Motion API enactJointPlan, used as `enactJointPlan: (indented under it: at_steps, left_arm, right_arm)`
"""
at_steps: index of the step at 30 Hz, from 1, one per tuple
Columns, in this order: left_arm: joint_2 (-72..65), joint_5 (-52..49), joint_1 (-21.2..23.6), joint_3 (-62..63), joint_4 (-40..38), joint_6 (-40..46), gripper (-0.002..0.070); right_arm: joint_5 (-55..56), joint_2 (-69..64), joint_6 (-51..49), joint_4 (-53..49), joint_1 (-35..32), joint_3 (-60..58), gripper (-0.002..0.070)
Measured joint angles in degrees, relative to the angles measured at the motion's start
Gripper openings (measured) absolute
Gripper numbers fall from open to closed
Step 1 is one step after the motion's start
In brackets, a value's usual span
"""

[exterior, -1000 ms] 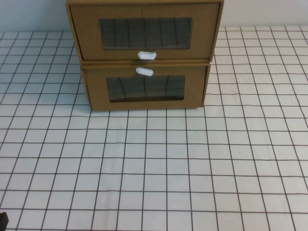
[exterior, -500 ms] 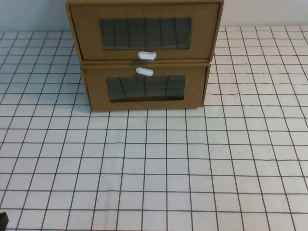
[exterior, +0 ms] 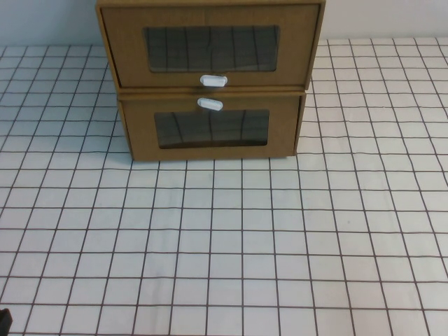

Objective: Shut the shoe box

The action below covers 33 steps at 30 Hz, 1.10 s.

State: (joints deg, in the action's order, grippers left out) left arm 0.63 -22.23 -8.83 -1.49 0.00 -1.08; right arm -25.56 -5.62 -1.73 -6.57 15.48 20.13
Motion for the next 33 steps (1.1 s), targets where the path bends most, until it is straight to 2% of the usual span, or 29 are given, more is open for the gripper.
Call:
enactJointPlan:
  at_steps: [5, 10, 16, 33]
  left_arm:
    - [0.00, 0.00, 0.00, 0.00, 0.00, 0.00, -0.0006]
    - [0.00, 0.00, 0.00, 0.00, 0.00, 0.00, -0.0005]
    - [0.00, -0.08, 0.00, 0.00, 0.00, 0.00, -0.0006]
    - [0.00, -0.08, 0.00, 0.00, 0.00, 0.00, -0.0006]
  right_arm:
    - [-0.57, 5.15, -0.09, 5.61, -8.19, -2.99, -0.0013]
    - [0.11, 6.40, -0.09, 11.36, -13.35, -12.35, -0.0013]
    - [2.53, 6.40, -0.09, 12.90, -14.42, -21.47, -0.0013]
    - [2.56, 6.40, 0.02, 12.79, -14.44, -21.60, -0.0014]
